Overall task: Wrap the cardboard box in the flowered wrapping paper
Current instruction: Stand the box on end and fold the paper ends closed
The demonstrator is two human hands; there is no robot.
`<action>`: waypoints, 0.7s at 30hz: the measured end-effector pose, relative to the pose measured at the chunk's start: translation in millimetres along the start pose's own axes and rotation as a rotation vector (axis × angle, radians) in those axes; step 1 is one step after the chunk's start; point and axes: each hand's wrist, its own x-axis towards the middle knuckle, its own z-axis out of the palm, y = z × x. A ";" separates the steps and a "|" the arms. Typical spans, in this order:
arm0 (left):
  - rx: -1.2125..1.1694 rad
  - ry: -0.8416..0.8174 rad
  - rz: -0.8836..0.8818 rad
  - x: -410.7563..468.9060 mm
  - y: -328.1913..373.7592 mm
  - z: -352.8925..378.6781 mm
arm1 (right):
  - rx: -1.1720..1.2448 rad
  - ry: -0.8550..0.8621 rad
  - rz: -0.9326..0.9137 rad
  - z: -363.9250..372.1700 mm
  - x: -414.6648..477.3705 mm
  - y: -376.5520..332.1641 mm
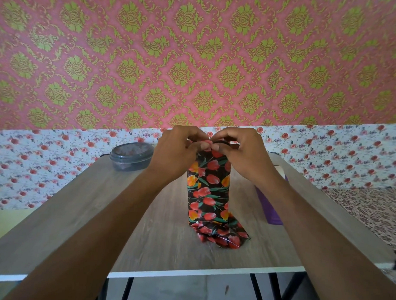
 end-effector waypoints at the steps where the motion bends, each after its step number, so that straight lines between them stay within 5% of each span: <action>1: 0.021 -0.006 -0.009 0.5 1.1 1.3 | 0.015 -0.006 0.019 0.6 0.9 -0.6; 21: 0.255 0.004 -0.216 10.8 14.4 10.2 | 0.011 0.123 -0.072 8.0 -1.4 0.4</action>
